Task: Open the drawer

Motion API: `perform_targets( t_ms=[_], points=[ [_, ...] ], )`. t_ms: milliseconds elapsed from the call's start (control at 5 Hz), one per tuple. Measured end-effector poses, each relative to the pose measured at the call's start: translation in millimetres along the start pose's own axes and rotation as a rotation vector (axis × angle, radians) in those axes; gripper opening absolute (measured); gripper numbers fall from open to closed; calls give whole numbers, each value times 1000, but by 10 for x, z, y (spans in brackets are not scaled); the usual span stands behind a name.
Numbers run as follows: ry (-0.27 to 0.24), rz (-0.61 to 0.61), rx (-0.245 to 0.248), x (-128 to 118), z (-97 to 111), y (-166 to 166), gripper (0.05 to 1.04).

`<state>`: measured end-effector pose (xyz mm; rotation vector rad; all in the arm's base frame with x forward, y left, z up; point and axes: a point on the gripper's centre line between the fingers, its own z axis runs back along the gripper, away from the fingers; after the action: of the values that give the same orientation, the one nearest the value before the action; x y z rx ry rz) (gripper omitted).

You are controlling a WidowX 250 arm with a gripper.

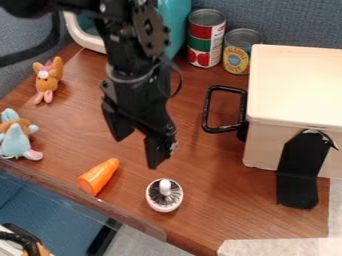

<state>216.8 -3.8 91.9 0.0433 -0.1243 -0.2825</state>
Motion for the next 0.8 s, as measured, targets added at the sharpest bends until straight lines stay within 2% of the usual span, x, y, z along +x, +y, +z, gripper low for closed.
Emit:
perform_targets(
  t_ms=[400,600,800],
  points=[
    [-11,42,-2,297,24,67,1001],
    [-6,113,-11,514,-46,190,1001],
    [10,226,-37,652,-202,402,1001]
  ],
)
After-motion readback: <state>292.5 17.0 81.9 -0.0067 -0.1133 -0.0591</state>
